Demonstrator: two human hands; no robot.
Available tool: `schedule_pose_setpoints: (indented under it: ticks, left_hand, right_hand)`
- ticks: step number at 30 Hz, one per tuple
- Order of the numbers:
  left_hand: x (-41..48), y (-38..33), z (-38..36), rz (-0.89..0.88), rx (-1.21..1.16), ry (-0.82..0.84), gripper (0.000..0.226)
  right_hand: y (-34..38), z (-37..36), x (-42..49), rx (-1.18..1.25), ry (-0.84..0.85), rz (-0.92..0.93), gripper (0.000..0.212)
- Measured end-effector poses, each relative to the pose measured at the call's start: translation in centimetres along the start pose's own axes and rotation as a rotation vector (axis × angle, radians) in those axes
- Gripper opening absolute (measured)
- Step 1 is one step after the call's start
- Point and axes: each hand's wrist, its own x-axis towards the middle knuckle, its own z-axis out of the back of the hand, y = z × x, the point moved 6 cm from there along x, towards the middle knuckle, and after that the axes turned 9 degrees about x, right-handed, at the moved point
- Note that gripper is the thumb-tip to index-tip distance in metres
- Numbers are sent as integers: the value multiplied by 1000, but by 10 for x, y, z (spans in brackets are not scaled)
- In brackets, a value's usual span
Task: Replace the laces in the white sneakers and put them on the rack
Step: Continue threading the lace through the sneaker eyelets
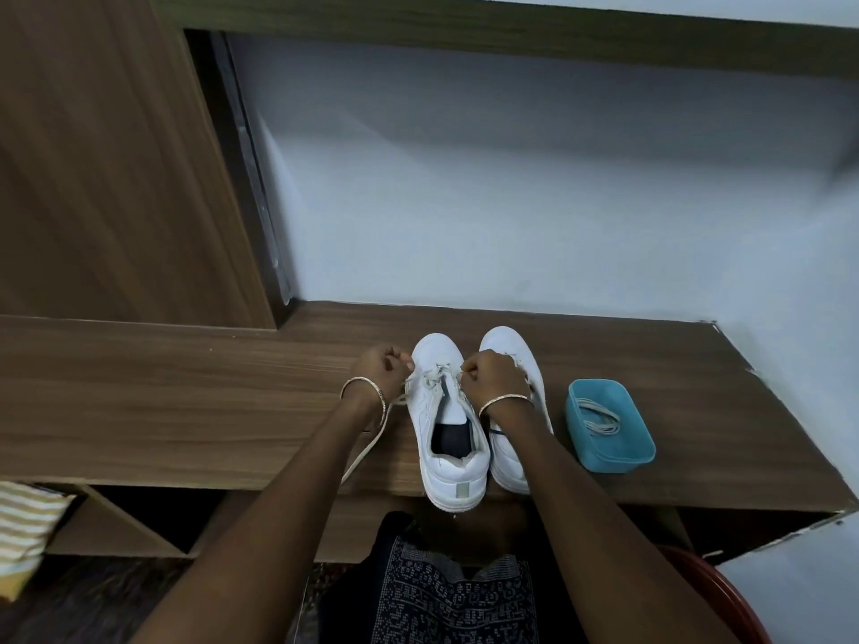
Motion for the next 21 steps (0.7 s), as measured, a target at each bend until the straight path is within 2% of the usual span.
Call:
schedule_pose_setpoints:
  ticks: [3, 5, 7, 10, 14, 16, 18, 19, 21]
  left_hand:
    - [2, -5, -9, -78, 300, 110, 7]
    - [4, -9, -11, -131, 532, 110, 6]
    - [4, -11, -9, -141, 622, 83, 5]
    - [10, -2, -8, -120, 614, 44, 25]
    - [12, 9, -8, -69, 408, -15, 43]
    - [15, 15, -9, 1, 266, -25, 48]
    - [16, 19, -12, 113, 94, -21, 47]
    - [14, 21, -12, 178, -2, -26, 46]
    - [12, 22, -15, 281, -191, -6, 37]
  right_hand:
    - [-5, -7, 4, -54, -47, -46, 23]
    - [-9, -8, 4, -82, -60, -60, 26]
    - [-8, -6, 3, -75, -71, -32, 19]
    - [-11, -2, 3, 117, -93, -6, 16]
    - [-20, 13, 2, 649, -193, -124, 19]
    - [-31, 17, 1, 1149, -247, -257, 21]
    - [-41, 16, 4, 1675, -166, -327, 18]
    - [-47, 16, 7, 1826, -123, -323, 16]
    - [-56, 20, 11, 1911, -133, -333, 18]
